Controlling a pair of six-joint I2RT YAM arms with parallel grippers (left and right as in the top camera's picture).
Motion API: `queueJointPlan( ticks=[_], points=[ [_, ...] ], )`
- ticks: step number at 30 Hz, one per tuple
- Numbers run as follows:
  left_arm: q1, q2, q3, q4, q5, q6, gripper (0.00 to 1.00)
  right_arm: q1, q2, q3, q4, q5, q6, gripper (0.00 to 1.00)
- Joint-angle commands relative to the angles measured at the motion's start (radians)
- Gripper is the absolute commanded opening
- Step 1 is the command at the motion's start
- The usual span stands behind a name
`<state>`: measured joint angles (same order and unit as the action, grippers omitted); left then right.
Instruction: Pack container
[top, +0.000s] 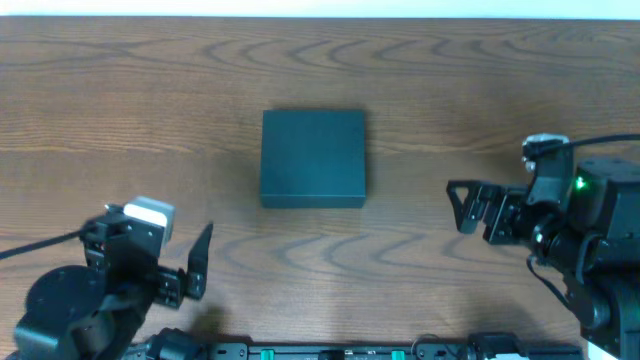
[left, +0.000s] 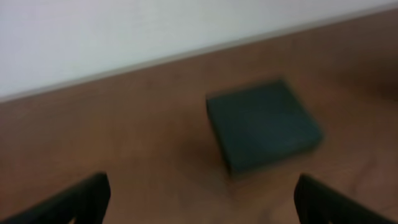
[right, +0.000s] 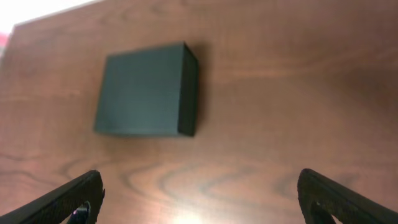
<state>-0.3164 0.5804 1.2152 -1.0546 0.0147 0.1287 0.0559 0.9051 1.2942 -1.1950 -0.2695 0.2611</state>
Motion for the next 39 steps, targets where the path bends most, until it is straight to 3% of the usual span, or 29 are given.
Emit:
queueJointPlan(
  ticks=[1, 4, 5, 6, 7, 11, 19, 26, 32, 39],
  points=[
    [-0.004, 0.001, -0.002, -0.131, -0.015, 0.002, 0.95, 0.01, -0.003, 0.001, -0.043, 0.004, 0.008, 0.99],
    [-0.004, 0.001, -0.002, -0.278, -0.021, 0.003, 0.94, 0.01, -0.003, 0.001, -0.075, 0.004, 0.008, 0.99],
    [-0.004, 0.001, -0.002, -0.339, -0.053, 0.003, 0.84, 0.01, -0.003, 0.001, -0.082, 0.004, 0.008, 0.99],
    [-0.007, -0.001, -0.002, -0.379, -0.084, 0.003, 0.93, 0.01, -0.003, 0.001, -0.082, 0.004, 0.008, 0.99],
    [-0.013, -0.004, -0.002, -0.415, -0.129, 0.003, 0.95, 0.01, -0.003, 0.001, -0.081, 0.004, 0.008, 0.99],
    [0.011, -0.018, -0.002, -0.431, -0.255, 0.006, 0.95, 0.01, -0.003, 0.001, -0.081, 0.004, 0.008, 0.99],
    [0.186, -0.076, -0.002, -0.447, -0.219, 0.002, 0.95, 0.01, -0.003, 0.001, -0.081, 0.004, 0.008, 0.99],
    [0.279, -0.224, -0.137, -0.131, -0.204, 0.006, 0.95, 0.01, -0.003, 0.001, -0.081, 0.004, 0.008, 0.99],
    [0.36, -0.309, -0.433, 0.158, -0.088, 0.005, 0.95, 0.01, -0.003, 0.001, -0.081, 0.004, 0.008, 0.99],
    [0.365, -0.407, -0.719, 0.445, -0.031, -0.025, 0.95, 0.01, -0.003, 0.001, -0.081, 0.004, 0.008, 0.99]
  ],
)
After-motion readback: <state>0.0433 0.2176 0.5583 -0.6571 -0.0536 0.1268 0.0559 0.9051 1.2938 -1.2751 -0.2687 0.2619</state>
